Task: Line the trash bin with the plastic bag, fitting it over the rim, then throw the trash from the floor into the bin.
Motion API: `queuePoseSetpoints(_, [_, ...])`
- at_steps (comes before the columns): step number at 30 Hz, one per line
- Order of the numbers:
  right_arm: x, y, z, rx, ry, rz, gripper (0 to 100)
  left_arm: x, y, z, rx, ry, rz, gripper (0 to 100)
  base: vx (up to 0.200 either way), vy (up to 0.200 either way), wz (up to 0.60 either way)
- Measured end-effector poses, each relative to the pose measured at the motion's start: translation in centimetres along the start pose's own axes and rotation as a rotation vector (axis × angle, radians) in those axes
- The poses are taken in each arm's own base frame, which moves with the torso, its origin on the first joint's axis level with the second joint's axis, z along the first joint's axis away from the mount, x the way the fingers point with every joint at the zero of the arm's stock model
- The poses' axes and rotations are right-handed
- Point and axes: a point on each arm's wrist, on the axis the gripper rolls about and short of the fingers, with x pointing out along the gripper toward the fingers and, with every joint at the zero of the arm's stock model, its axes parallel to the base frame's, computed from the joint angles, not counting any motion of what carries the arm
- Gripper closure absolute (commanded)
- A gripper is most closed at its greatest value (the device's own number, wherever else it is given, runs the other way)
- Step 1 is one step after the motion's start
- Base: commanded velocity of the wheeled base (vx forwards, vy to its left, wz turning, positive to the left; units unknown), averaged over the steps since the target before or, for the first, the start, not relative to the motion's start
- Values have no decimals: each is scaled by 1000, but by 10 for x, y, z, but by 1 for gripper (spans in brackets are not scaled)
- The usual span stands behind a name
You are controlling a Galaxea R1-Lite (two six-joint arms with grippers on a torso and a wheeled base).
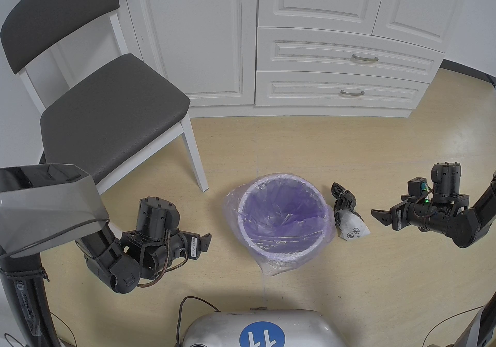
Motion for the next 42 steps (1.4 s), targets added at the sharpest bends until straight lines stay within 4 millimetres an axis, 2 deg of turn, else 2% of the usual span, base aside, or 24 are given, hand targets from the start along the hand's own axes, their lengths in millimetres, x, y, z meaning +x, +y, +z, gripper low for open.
queuePoseSetpoints(5, [-3, 5, 1, 3, -31, 1, 0, -10, 1, 9, -2, -32, -6, 0, 0, 0, 0])
queuePoseSetpoints(13, [-8, 8, 6, -7, -59, 2, 0, -23, -3, 39, 109, -61, -16, 0, 0, 0, 0])
queuePoseSetpoints(20, [-21, 8, 13, -13, -96, -2, 0, -28, -27, 83, 151, -65, -82, 0, 0, 0, 0])
queuePoseSetpoints(27, [-31, 8, 17, -23, -120, -3, 0, -33, -48, 115, 190, 76, -149, 0, 0, 0, 0])
queuePoseSetpoints(34, [-37, 8, 20, -28, -138, -4, 0, -43, -69, 148, 139, 171, -196, 0, 0, 0, 0])
queuePoseSetpoints(38, [-38, 8, 20, -30, -139, -4, 0, -45, -79, 155, 111, 162, -236, 0, 0, 0, 0])
queuePoseSetpoints(42, [-38, 8, 20, -32, -140, -3, 0, -41, -89, 148, 58, 159, -263, 0, 0, 0, 0])
